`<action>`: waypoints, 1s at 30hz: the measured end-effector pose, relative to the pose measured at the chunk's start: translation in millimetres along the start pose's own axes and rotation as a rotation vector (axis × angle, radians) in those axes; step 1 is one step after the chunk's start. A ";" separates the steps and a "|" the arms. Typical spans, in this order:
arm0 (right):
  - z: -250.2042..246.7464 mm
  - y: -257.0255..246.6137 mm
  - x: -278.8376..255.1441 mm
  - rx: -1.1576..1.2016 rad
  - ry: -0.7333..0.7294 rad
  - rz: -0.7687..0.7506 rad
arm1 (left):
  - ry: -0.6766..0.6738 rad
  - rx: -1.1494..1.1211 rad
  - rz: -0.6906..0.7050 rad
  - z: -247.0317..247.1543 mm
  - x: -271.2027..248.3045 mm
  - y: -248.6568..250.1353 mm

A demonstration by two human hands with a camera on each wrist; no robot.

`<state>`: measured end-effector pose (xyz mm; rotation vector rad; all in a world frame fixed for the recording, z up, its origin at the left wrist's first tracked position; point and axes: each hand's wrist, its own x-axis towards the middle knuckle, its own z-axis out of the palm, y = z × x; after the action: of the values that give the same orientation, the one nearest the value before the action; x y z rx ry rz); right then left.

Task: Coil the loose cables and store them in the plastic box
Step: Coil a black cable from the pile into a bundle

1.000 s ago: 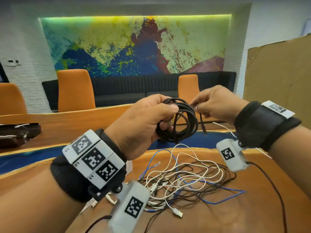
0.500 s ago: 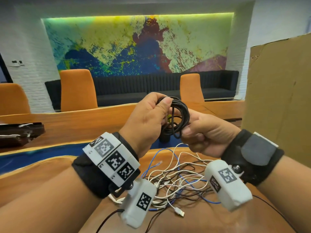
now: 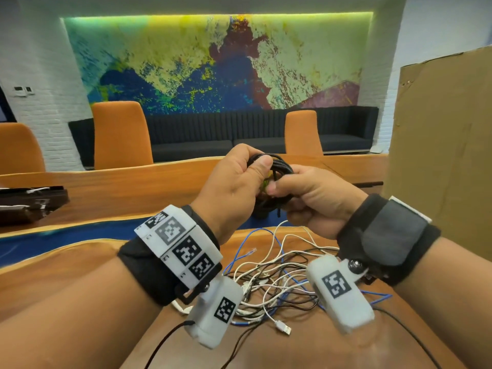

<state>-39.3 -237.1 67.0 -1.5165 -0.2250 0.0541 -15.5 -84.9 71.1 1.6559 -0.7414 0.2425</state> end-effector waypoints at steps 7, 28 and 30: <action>1.5 -8.3 7.1 0.047 -0.009 0.042 | -0.096 -0.133 -0.108 -10.7 7.2 2.5; -47.6 -2.3 11.4 0.023 0.171 0.013 | -0.161 -0.414 -0.279 -31.3 -1.0 -6.1; -40.0 12.0 6.9 -0.403 0.067 0.193 | -0.037 -0.364 -0.240 -32.0 7.6 -2.3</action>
<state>-24.1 -274.6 54.4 -1.9353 -0.0336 0.1164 -0.5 -57.2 80.9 1.3868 -0.5679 -0.0905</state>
